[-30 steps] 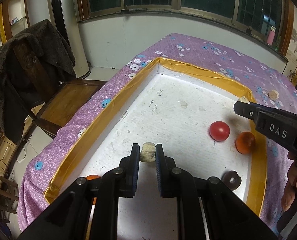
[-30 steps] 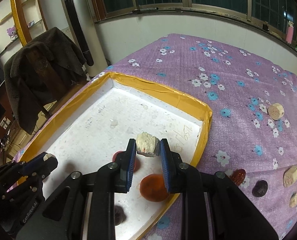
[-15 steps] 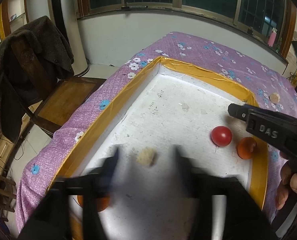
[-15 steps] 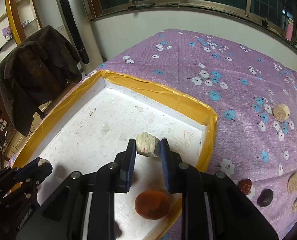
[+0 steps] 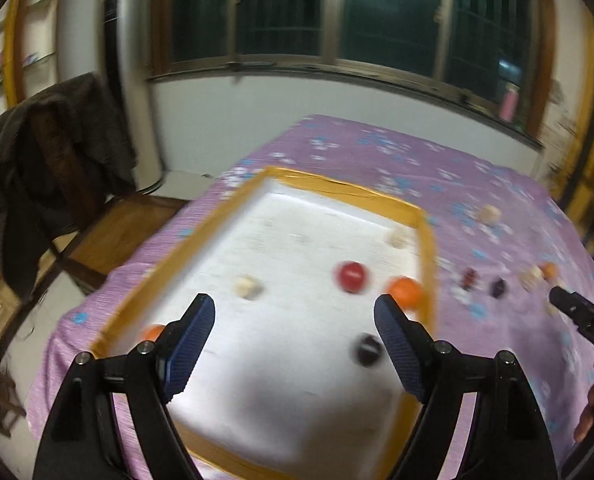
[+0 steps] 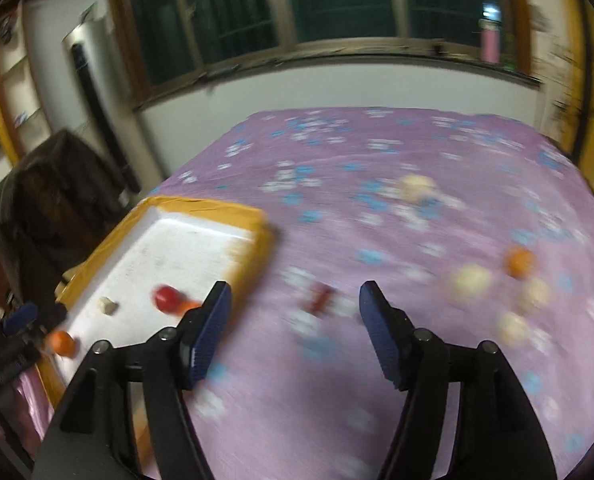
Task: Organize fruits
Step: 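Grasp a round cream piece with the right tool while the left tool grasps the black fruit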
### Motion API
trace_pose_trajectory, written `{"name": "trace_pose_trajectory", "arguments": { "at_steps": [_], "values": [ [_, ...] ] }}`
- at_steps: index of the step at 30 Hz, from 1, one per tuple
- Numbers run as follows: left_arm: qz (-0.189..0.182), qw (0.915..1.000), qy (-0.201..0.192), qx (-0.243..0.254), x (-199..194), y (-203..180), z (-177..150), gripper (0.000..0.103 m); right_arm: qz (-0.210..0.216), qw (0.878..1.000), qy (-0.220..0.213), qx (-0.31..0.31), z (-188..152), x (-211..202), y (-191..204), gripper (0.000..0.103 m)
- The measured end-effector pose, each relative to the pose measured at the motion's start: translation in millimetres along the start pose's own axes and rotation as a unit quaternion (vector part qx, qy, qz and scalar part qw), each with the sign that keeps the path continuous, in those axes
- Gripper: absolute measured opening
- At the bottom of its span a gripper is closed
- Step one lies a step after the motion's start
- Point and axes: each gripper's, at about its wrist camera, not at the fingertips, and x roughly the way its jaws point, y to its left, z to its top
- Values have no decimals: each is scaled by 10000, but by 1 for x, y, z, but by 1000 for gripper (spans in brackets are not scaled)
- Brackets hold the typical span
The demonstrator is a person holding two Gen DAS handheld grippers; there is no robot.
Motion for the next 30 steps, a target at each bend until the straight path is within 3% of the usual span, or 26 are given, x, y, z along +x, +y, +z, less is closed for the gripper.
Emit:
{"name": "trace_pose_trajectory", "arguments": {
  "at_steps": [5, 9, 12, 19, 21, 22, 26, 30],
  "values": [
    [-331, 9978, 96, 558, 2, -56, -7, 82, -774, 9958, 224, 436, -34, -20, -81, 69],
    [-472, 9948, 185, 888, 11, -92, -10, 82, -941, 9923, 439, 669, -44, -14, -123, 66],
    [-554, 9928, 239, 1039, 19, -108, -9, 82, -839, 9929, 625, 572, -40, 0, -127, 57],
    [-787, 9899, 517, 1056, 43, -131, -7, 82, -1191, 9887, 819, 408, -20, 32, -132, 53],
    [-845, 9885, 597, 1099, 52, -143, -7, 81, -1148, 9882, 910, 442, -20, 39, -135, 33],
    [-894, 9877, 624, 1121, 55, -151, -6, 81, -1153, 9880, 927, 436, -21, 41, -135, 30],
    [-1216, 9818, 747, 1251, 71, -183, -6, 81, -1035, 9899, 813, 524, -24, 36, -141, 29],
    [-1155, 9810, 730, 1375, 89, -206, -2, 74, -818, 9923, 673, 637, -25, 28, -147, 29]
  ]
}}
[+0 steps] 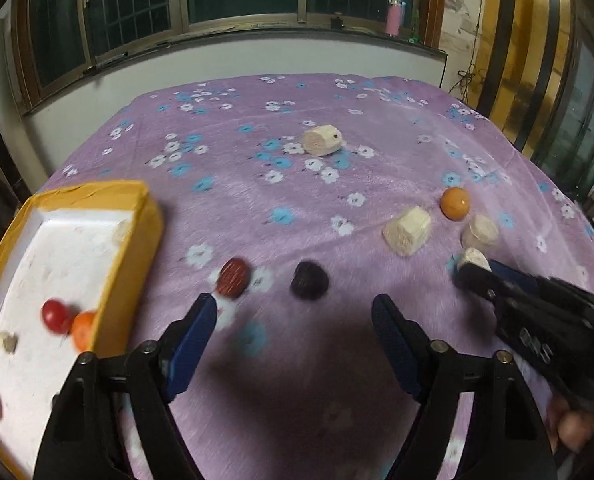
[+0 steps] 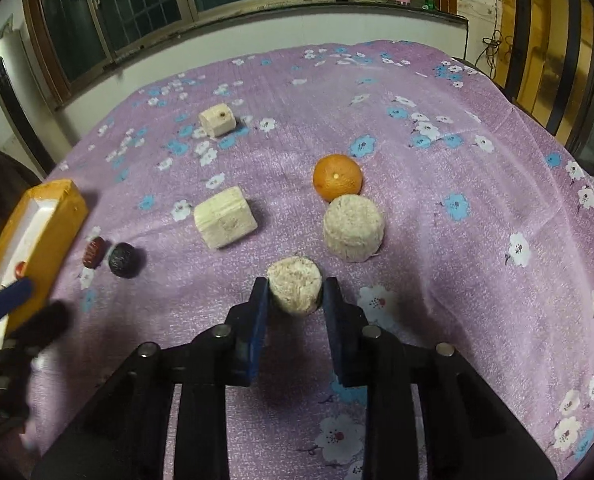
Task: Organize fruits
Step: 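Grasp a round cream piece with the right tool while the left tool grasps the black fruit, then carry the black fruit and round cream piece toward the tray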
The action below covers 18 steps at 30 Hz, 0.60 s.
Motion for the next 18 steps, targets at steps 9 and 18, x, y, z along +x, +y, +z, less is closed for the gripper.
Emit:
{"name": "trace_pose_trajectory", "arguments": {
  "at_steps": [9, 18],
  "values": [
    [14, 9997, 168, 169, 28, -7, 0, 20, 412, 9989, -224, 87, 4, -11, -1, 29],
    [-302, 9995, 8, 23, -19, 9, -21, 18, 422, 9984, -357, 93, 6, -17, 1, 29]
  ]
}}
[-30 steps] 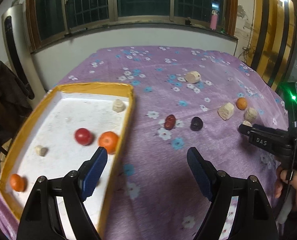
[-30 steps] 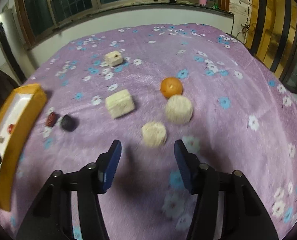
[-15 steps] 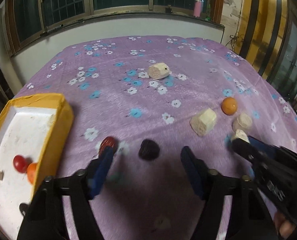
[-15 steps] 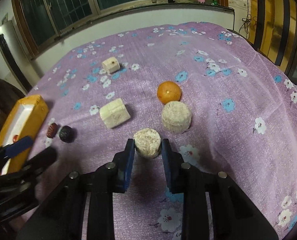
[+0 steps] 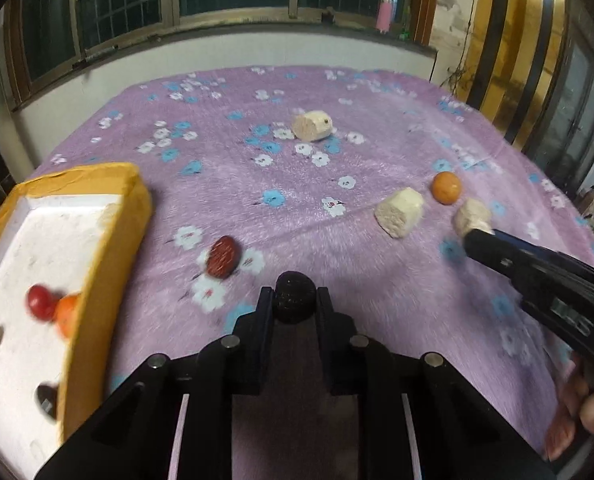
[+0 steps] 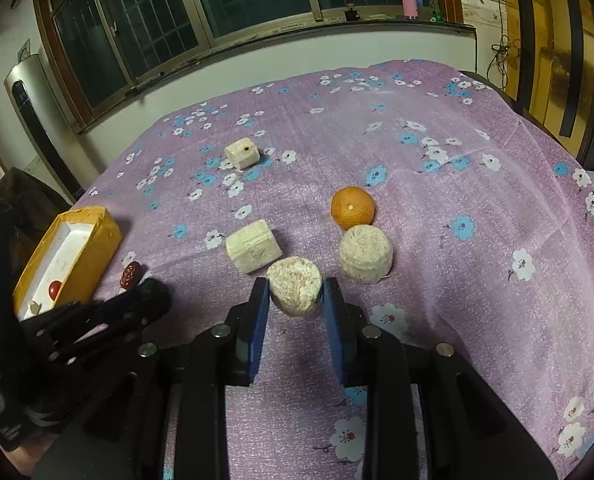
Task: Organize fruits
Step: 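Carry the black fruit and round cream piece toward the tray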
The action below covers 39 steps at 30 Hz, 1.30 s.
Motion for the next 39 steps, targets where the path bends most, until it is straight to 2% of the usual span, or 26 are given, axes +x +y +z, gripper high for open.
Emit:
{"name": "trace_pose_trajectory", "arguments": {
  "at_steps": [9, 20, 31, 39],
  "values": [
    [-6, 9991, -426, -15, -61, 5, -44, 18, -46, 9998, -42, -170, -22, -36, 15, 29],
    [8, 9986, -435, -288, -87, 26, -73, 19, -233, 9993, -286, -78, -72, -97, 22, 29],
    [379, 9962, -548, -554, -109, 56, -82, 19, -8, 9989, -290, -366, -88, -103, 59, 29],
    [501, 9952, -524, -659, -111, 67, -85, 19, 151, 9979, -371, -502, -90, -107, 75, 29]
  ]
}}
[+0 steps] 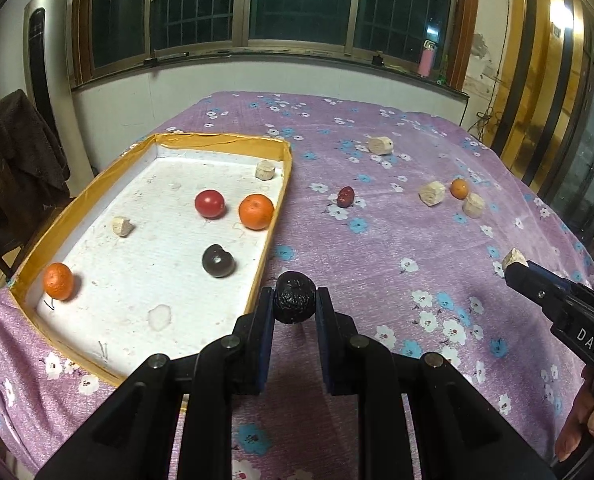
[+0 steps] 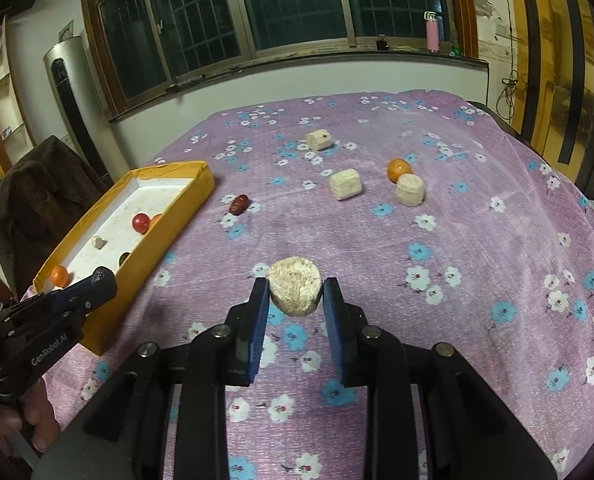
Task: Organize fruits
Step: 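Carry the black fruit and round cream piece toward the tray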
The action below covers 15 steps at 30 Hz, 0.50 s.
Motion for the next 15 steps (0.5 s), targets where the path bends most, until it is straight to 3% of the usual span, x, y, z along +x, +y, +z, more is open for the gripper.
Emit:
{"name": "trace_pose_trajectory", "arguments": {
  "at_steps": [15],
  "values": [
    [194, 9998, -12, -110, -6, 17, 0, 19, 161, 9998, -60, -59, 1, -2, 9, 29]
  ]
}}
